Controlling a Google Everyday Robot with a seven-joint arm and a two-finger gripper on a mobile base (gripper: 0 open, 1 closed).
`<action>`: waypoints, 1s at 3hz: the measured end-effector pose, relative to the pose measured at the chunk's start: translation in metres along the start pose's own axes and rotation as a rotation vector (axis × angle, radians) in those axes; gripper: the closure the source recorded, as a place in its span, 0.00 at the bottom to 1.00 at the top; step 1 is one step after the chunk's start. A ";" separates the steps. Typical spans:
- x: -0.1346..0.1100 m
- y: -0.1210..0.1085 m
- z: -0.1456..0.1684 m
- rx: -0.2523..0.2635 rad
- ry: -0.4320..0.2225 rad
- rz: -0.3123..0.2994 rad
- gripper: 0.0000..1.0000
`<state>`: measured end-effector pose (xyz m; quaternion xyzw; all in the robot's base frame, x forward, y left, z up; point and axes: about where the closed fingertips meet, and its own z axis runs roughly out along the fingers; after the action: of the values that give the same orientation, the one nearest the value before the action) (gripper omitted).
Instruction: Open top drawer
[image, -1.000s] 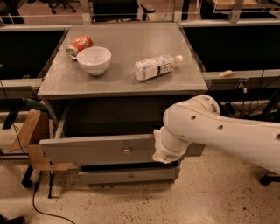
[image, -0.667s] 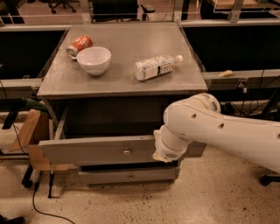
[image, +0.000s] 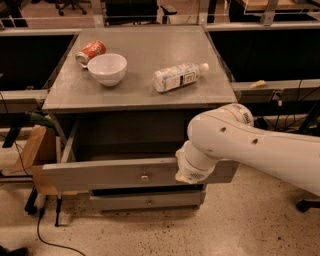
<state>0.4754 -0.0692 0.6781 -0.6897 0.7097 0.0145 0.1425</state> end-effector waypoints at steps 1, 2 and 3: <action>-0.001 -0.001 -0.006 0.000 0.000 0.000 0.35; -0.002 -0.002 -0.008 0.000 0.000 0.000 0.11; -0.022 -0.010 0.011 0.009 -0.009 -0.087 0.00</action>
Offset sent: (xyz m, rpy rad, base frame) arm 0.0231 0.0484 -0.0147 -0.0130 -0.0856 0.1873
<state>0.4874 -0.0459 0.6746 -0.7193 0.6784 0.0079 0.1493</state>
